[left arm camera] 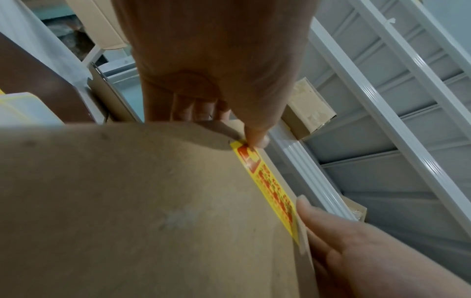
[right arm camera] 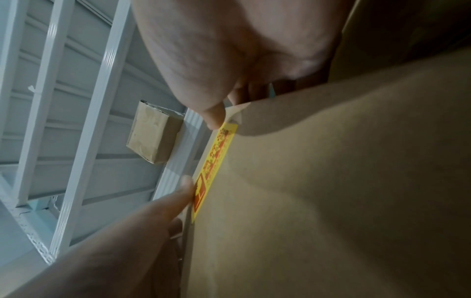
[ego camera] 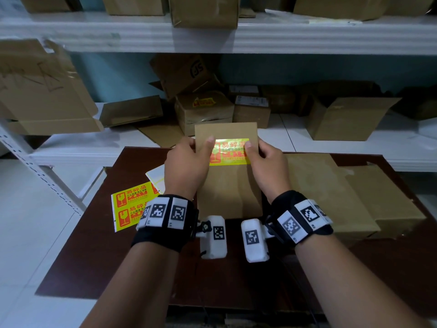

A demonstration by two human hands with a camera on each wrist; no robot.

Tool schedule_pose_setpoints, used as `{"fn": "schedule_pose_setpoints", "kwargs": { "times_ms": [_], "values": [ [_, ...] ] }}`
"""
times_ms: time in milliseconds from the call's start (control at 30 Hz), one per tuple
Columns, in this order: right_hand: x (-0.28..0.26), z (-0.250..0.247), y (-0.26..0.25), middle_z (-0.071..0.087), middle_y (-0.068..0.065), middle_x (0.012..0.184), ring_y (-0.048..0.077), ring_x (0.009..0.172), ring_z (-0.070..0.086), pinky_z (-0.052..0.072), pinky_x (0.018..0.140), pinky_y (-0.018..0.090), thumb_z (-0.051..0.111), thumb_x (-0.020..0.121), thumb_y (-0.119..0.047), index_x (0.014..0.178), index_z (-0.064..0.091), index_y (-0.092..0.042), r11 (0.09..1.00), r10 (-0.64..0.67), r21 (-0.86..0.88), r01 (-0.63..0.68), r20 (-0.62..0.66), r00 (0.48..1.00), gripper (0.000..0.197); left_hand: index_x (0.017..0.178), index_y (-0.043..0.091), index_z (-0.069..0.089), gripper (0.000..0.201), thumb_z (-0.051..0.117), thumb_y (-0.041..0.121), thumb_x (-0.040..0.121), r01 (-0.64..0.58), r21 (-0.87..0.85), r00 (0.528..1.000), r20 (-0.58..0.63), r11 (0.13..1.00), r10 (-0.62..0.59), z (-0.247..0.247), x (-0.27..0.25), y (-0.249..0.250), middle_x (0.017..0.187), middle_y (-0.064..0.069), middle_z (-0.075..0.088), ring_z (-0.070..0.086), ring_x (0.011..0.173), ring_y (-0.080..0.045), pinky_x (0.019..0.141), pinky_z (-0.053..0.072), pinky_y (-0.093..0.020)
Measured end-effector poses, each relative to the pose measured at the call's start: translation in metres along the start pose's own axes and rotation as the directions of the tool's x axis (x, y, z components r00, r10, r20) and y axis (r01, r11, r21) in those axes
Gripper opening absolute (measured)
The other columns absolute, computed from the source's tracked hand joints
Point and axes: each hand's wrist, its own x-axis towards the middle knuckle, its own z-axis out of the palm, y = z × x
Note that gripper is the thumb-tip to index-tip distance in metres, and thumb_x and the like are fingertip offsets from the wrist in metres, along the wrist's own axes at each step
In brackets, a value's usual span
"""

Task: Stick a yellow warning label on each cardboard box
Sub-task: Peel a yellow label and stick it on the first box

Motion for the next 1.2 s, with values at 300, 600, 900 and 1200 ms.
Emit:
{"fn": "schedule_pose_setpoints", "kwargs": {
  "times_ms": [300,600,900,1200],
  "values": [
    [0.002,-0.004,0.003,0.07,-0.021,0.105,0.003,0.105,0.065,0.054,0.097,0.034,0.06,0.098,-0.037,0.128,0.067,-0.03,0.999,0.002,-0.035,-0.002,0.006,1.0,0.031,0.132,0.014,0.059,0.047,0.072,0.006,0.087,0.165,-0.225,0.908,0.415,0.96,-0.059,-0.017,0.015,-0.011,0.12,-0.002,0.07,0.066,0.111,-0.02,0.092,0.057,-0.045],
    [0.002,-0.003,0.005,0.07,-0.022,0.103,0.003,0.103,0.066,0.054,0.096,0.034,0.06,0.098,-0.037,0.125,0.067,-0.032,0.999,0.014,-0.045,-0.014,0.0,1.0,0.029,0.134,0.016,0.059,0.044,0.068,0.011,0.091,0.107,-0.22,0.917,0.399,0.97,-0.011,-0.012,0.011,-0.009,0.122,0.0,0.07,0.064,0.115,-0.017,0.101,0.052,-0.044],
    [0.0,-0.005,0.005,0.069,-0.027,0.1,-0.004,0.101,0.064,0.053,0.095,0.029,0.06,0.098,-0.037,0.124,0.068,-0.032,1.0,0.011,-0.022,-0.01,0.007,1.0,0.027,0.123,0.018,0.067,0.043,0.052,-0.006,0.091,0.178,-0.275,0.887,0.461,0.945,-0.032,-0.02,0.011,-0.004,0.106,-0.003,0.074,0.069,0.094,-0.016,0.078,0.054,-0.03],
    [-0.001,-0.005,0.005,0.072,-0.02,0.111,0.002,0.106,0.065,0.053,0.099,0.033,0.06,0.098,-0.035,0.127,0.067,-0.031,1.0,0.0,-0.002,0.0,0.012,1.0,0.03,0.12,0.016,0.067,0.041,0.053,-0.007,0.089,0.199,-0.251,0.877,0.477,0.947,-0.058,-0.022,0.013,-0.005,0.106,0.0,0.074,0.072,0.091,-0.017,0.081,0.055,-0.038]
  ]
}}
